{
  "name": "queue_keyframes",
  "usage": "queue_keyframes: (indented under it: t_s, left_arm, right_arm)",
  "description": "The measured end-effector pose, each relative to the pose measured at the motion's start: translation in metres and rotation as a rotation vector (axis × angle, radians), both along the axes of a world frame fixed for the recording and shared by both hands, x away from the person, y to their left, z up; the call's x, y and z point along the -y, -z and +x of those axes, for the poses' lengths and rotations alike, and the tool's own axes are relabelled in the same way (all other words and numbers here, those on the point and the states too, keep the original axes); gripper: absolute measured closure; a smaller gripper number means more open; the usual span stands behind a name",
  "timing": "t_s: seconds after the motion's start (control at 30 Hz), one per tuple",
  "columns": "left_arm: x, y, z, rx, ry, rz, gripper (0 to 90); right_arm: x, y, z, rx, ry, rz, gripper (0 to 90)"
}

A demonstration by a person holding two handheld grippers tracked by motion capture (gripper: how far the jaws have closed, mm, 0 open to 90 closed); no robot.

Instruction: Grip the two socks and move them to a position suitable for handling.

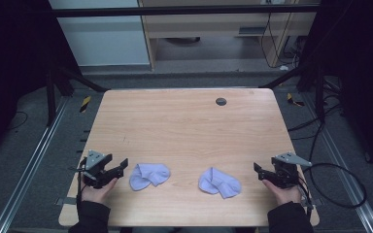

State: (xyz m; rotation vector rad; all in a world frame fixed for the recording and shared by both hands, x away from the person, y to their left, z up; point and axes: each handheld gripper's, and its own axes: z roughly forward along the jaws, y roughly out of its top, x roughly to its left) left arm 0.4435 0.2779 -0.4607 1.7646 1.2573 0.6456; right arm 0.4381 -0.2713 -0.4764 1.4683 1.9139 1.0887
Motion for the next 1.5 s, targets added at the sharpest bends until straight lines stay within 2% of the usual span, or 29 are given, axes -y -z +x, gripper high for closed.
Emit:
queue_keyframes:
  t_s: [0.23, 0.4, 0.77, 0.87, 0.97, 1.03, 1.07, 1.3, 1.33, 1.5]
  left_arm:
    - [0.031, -0.001, -0.007, -0.034, 0.064, 0.031, 27.7]
    - [0.053, -0.001, -0.011, -0.033, 0.125, 0.043, 24.6]
    - [0.092, -0.007, -0.015, -0.025, 0.210, 0.043, 23.3]
    - [0.100, -0.008, -0.014, -0.025, 0.227, 0.050, 23.6]
    - [0.113, -0.010, -0.013, -0.025, 0.249, 0.050, 25.3]
    - [0.115, -0.011, -0.013, -0.025, 0.254, 0.052, 26.1]
    - [0.123, -0.011, -0.013, -0.029, 0.268, 0.053, 27.1]
    - [0.143, -0.008, -0.012, -0.049, 0.298, 0.061, 31.2]
    - [0.151, -0.006, -0.012, -0.058, 0.308, 0.063, 32.1]
    - [0.163, -0.003, -0.013, -0.072, 0.327, 0.072, 36.1]
  right_arm:
    - [-0.009, -0.006, -0.006, 0.026, -0.045, -0.011, 29.0]
    - [-0.017, -0.009, -0.006, 0.030, -0.082, -0.038, 30.7]
    - [-0.036, -0.024, -0.010, 0.051, -0.152, -0.002, 31.1]
    - [-0.039, -0.026, -0.011, 0.048, -0.168, -0.002, 31.2]
    - [-0.042, -0.027, -0.013, 0.046, -0.184, -0.012, 35.0]
    - [-0.041, -0.027, -0.014, 0.042, -0.188, -0.007, 36.8]
    - [-0.040, -0.027, -0.015, 0.042, -0.189, -0.003, 37.6]
    - [-0.044, -0.025, -0.021, 0.021, -0.222, -0.006, 42.0]
    - [-0.047, -0.024, -0.024, 0.015, -0.235, -0.001, 43.4]
    - [-0.055, -0.021, -0.030, -0.004, -0.275, 0.001, 46.4]
